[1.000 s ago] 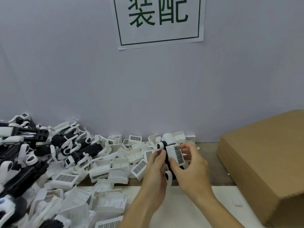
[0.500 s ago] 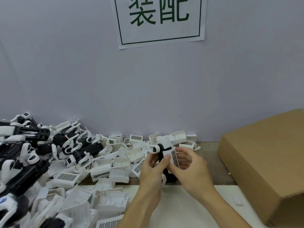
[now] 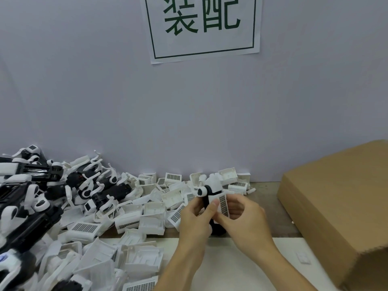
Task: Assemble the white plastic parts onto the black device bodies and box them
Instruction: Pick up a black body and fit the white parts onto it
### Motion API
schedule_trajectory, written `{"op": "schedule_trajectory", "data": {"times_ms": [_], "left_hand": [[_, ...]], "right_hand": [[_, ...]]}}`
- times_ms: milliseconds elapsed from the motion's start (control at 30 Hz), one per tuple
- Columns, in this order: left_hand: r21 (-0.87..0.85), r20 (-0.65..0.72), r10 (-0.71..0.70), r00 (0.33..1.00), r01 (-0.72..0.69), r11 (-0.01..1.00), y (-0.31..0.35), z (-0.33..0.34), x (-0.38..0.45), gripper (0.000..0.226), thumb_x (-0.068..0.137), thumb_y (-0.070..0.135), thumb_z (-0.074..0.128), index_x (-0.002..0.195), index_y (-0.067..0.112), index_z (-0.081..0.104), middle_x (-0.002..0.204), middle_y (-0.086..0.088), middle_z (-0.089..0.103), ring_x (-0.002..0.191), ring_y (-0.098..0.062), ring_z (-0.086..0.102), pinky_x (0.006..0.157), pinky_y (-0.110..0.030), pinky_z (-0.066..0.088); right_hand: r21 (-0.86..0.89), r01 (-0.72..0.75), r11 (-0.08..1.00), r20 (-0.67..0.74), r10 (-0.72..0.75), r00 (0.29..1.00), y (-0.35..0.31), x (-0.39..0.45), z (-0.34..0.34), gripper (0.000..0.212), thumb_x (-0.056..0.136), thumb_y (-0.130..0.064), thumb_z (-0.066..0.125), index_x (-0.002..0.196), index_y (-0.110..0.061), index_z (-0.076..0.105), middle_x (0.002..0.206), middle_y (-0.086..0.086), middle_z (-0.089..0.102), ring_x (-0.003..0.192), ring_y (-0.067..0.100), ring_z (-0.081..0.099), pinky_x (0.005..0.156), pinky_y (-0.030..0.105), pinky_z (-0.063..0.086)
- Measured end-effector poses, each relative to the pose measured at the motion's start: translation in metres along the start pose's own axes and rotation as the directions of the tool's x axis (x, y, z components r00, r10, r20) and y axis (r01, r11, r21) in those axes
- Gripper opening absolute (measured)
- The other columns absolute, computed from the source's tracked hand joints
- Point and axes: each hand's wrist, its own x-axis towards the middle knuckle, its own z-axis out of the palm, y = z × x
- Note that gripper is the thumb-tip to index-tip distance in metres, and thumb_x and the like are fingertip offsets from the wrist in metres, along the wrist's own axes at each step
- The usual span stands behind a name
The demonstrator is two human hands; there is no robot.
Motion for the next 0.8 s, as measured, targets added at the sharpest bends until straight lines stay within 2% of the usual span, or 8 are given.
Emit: {"op": "schedule_trajectory", "data": {"times_ms": [167,267,333,467,567,667,733,800], "left_hand": [[0.032,0.001,0.019,1.000,-0.019,0.999,-0.0004,-0.0016,0.0010,0.019,0.090,0.011,0.073,0.106,0.019,0.076,0.104,0.002,0.078,0.100,-0.013,0.073,0.075,-0.019,0.057],[0.022,0.013,0.018,1.000,-0.018,1.000,0.0011,-0.0023,0.0002,0.019,0.088,0.012,0.075,0.105,0.021,0.077,0.105,0.002,0.078,0.100,-0.013,0.073,0.076,-0.019,0.057],[0.022,-0.001,0.030,1.000,-0.030,0.999,0.0004,-0.0025,0.0005,0.018,0.085,0.012,0.079,0.101,0.021,0.078,0.104,0.000,0.078,0.099,-0.014,0.074,0.075,-0.019,0.057],[0.014,0.002,0.042,0.999,-0.042,0.999,0.0010,-0.0030,0.0008,0.020,0.088,0.007,0.074,0.104,0.019,0.077,0.104,-0.001,0.078,0.101,-0.016,0.074,0.077,-0.019,0.057],[0.039,0.015,0.043,0.999,-0.043,0.998,-0.0007,-0.0019,-0.0004,0.020,0.090,0.010,0.072,0.106,0.021,0.077,0.105,-0.001,0.078,0.101,-0.016,0.074,0.079,-0.022,0.058],[0.055,0.043,0.042,0.998,-0.044,0.998,0.0008,-0.0003,-0.0014,0.019,0.093,0.015,0.069,0.108,0.024,0.077,0.106,-0.002,0.078,0.101,-0.019,0.074,0.083,-0.034,0.061],[0.060,0.048,0.057,0.997,-0.059,0.996,0.0006,0.0008,-0.0021,0.021,0.095,0.013,0.067,0.108,0.025,0.077,0.106,-0.001,0.078,0.099,-0.018,0.074,0.080,-0.031,0.061],[0.049,0.040,0.061,0.997,-0.063,0.997,0.0019,0.0018,-0.0030,0.022,0.096,0.010,0.065,0.108,0.025,0.077,0.104,-0.002,0.078,0.097,-0.017,0.075,0.074,-0.024,0.059]], "right_hand": [[-0.003,-0.012,1.000,0.002,0.012,1.000,0.0004,0.0001,-0.0004,0.028,0.074,-0.021,0.089,0.091,-0.030,0.069,0.082,-0.022,0.074,0.076,-0.003,0.070,0.066,0.011,0.053],[0.020,-0.002,1.000,-0.014,0.002,1.000,-0.0002,-0.0001,-0.0019,0.027,0.074,-0.020,0.088,0.093,-0.029,0.071,0.083,-0.021,0.075,0.077,-0.003,0.071,0.066,0.011,0.053],[0.051,-0.009,0.999,0.032,0.007,0.999,-0.0002,0.0001,-0.0035,0.028,0.073,-0.017,0.089,0.092,-0.029,0.071,0.083,-0.021,0.075,0.077,-0.002,0.072,0.066,0.010,0.053],[0.057,0.026,0.998,0.044,-0.028,0.999,0.0001,-0.0001,-0.0023,0.026,0.077,-0.012,0.085,0.093,-0.028,0.074,0.083,-0.016,0.077,0.080,0.002,0.074,0.069,0.013,0.056],[0.006,0.068,0.998,0.035,-0.068,0.997,-0.0009,-0.0019,0.0001,0.021,0.079,-0.018,0.083,0.086,-0.035,0.073,0.082,-0.018,0.076,0.078,0.001,0.073,0.069,0.016,0.057],[-0.066,0.089,0.994,0.020,-0.088,0.996,-0.0006,-0.0032,0.0028,0.007,0.082,-0.033,0.076,0.088,-0.031,0.073,0.081,-0.015,0.076,0.077,0.004,0.073,0.071,0.029,0.062],[-0.074,0.088,0.993,0.018,-0.087,0.996,-0.0011,-0.0037,0.0033,0.010,0.082,-0.037,0.074,0.090,-0.031,0.073,0.081,-0.014,0.076,0.076,0.005,0.074,0.071,0.032,0.062],[-0.048,0.086,0.995,0.014,-0.085,0.996,-0.0012,-0.0030,0.0041,0.008,0.083,-0.033,0.076,0.090,-0.032,0.074,0.083,-0.016,0.076,0.077,0.003,0.074,0.072,0.030,0.062]]}}
